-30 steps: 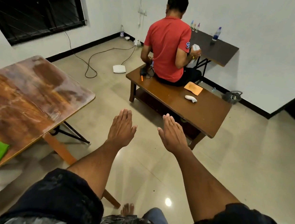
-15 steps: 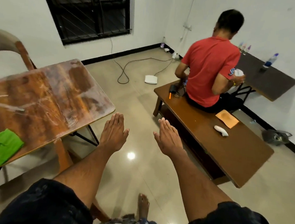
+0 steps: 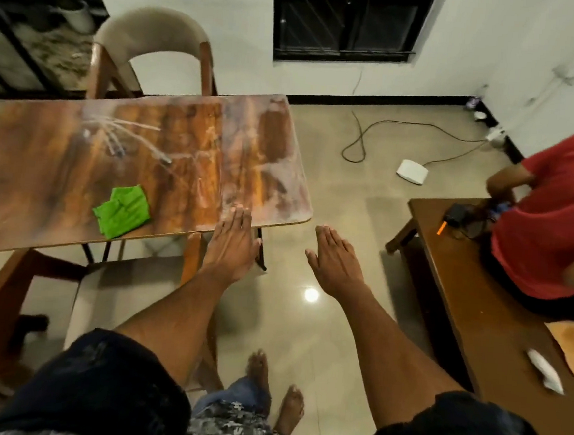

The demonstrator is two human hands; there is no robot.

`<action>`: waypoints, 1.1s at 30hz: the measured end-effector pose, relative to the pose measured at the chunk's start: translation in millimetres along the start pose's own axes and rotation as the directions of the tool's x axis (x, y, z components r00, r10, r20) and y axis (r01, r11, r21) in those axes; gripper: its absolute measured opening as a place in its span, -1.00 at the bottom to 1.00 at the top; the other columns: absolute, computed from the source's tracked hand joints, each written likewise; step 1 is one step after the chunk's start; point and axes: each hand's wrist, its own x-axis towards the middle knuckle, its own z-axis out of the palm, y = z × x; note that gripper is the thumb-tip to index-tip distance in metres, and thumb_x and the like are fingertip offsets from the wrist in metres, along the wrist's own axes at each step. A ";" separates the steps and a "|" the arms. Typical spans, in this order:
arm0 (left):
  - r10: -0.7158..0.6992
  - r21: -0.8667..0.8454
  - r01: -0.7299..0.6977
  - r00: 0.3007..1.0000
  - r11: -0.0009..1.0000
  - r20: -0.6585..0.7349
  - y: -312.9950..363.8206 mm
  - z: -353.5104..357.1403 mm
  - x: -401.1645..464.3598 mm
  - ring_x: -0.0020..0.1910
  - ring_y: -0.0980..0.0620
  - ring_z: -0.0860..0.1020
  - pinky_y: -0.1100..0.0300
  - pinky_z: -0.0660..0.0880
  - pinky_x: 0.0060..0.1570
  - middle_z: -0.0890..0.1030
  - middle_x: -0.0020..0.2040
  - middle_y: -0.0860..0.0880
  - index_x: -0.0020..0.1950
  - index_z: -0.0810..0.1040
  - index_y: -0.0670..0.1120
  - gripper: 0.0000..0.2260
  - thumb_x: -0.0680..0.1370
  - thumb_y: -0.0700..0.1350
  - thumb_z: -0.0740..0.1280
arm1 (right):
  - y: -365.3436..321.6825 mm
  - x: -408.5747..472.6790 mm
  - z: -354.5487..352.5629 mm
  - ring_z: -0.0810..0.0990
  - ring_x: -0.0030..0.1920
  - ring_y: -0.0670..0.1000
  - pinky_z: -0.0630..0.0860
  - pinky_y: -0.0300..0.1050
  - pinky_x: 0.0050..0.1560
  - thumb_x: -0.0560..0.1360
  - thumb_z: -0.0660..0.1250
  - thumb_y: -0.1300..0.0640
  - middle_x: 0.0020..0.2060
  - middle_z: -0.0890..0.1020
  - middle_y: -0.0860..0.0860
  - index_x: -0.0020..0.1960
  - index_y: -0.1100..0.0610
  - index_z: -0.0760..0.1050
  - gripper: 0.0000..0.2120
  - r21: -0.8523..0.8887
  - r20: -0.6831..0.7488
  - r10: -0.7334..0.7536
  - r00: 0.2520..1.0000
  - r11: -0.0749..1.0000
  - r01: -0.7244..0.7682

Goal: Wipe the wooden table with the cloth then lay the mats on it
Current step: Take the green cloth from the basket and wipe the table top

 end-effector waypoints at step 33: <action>-0.641 -0.222 0.644 0.762 0.732 0.095 -244.9 33.2 118.5 0.74 -0.10 -0.09 -0.03 -0.10 0.67 -0.07 0.75 -0.17 0.74 -0.09 -0.20 -0.37 0.78 0.10 0.01 | -174.2 338.2 68.0 0.00 0.73 0.08 0.04 0.01 0.70 0.61 -0.41 -0.24 0.73 0.04 0.13 0.73 0.21 -0.08 -0.17 -0.066 0.398 -0.545 0.738 0.785 0.616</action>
